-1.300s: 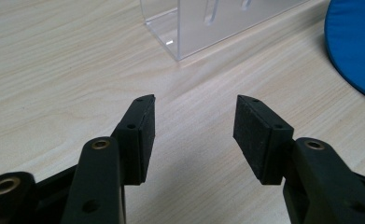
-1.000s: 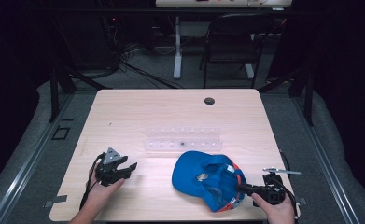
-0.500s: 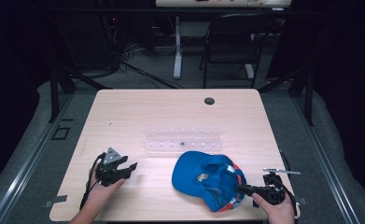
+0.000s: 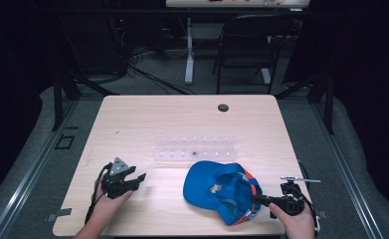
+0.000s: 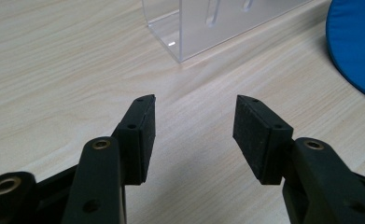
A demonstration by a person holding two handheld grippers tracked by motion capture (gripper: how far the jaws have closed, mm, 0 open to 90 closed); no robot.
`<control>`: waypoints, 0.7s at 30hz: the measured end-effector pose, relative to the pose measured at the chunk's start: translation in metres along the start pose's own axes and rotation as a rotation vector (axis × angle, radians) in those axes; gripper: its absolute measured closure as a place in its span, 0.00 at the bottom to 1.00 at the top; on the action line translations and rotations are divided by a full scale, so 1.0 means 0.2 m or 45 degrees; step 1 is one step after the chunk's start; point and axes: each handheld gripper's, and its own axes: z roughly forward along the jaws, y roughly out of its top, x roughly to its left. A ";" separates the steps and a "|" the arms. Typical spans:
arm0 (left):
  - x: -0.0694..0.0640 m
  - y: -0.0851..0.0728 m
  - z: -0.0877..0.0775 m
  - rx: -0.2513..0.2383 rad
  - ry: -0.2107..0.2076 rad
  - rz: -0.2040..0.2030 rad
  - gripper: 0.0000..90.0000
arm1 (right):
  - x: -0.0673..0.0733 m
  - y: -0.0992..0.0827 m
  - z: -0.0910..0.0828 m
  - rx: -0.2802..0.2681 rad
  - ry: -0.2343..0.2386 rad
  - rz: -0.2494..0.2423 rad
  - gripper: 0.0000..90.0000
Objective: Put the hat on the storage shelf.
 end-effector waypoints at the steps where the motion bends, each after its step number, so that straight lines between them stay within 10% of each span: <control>1: 0.00 0.00 0.00 0.001 -0.001 0.003 0.55 | 0.00 0.01 0.00 0.013 -0.019 0.004 0.85; 21: 0.00 0.00 0.00 0.004 0.002 0.002 0.55 | -0.03 0.20 -0.06 0.135 -0.044 0.135 0.86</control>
